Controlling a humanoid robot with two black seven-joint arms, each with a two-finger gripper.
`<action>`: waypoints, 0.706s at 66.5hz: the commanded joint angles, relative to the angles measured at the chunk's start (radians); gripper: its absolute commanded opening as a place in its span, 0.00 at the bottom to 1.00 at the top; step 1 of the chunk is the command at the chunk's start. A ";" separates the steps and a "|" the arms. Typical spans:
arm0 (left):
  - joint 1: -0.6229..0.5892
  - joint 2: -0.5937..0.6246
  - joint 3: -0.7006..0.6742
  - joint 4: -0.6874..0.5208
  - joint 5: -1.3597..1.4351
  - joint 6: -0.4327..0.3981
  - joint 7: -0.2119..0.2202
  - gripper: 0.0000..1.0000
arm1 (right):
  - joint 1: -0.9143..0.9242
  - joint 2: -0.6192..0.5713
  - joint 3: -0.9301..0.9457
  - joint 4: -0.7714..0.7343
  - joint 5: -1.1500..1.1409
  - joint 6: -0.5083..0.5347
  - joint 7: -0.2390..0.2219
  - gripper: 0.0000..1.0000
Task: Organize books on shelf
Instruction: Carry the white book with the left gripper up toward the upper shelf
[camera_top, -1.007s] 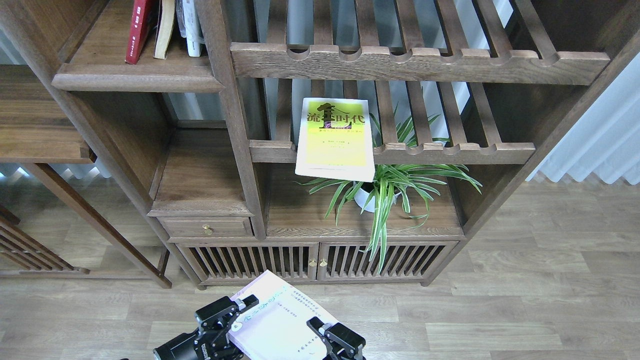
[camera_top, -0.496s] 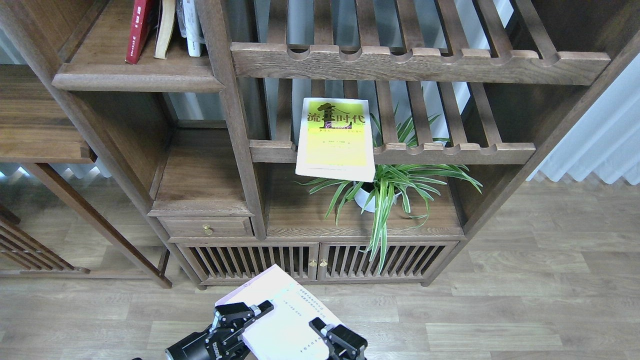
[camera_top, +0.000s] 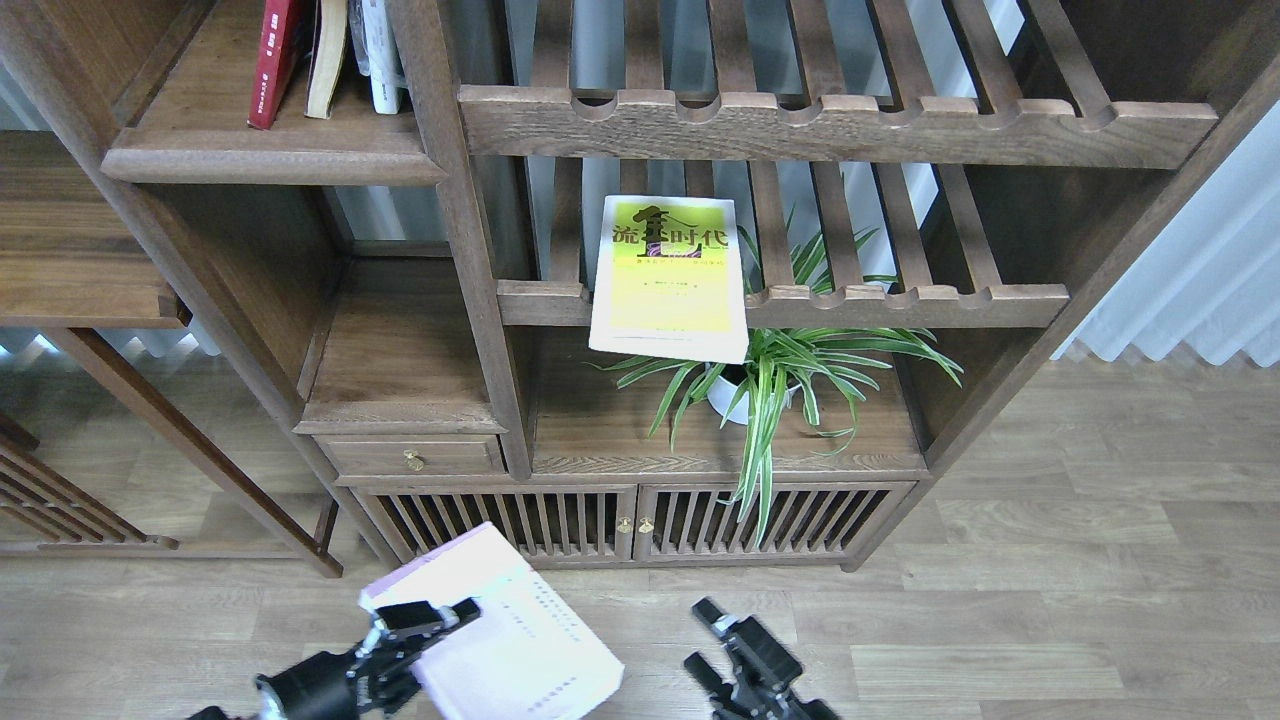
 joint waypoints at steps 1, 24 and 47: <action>0.001 0.112 -0.029 -0.035 0.091 0.000 -0.001 0.05 | 0.020 -0.001 0.002 -0.004 -0.002 0.000 0.000 0.99; 0.146 0.140 -0.477 -0.073 0.632 0.000 -0.155 0.05 | 0.042 -0.001 0.002 -0.007 -0.002 0.000 0.000 0.99; 0.304 -0.345 -1.043 -0.285 0.822 0.000 -0.031 0.05 | 0.028 0.000 0.002 -0.010 -0.002 0.000 0.000 0.99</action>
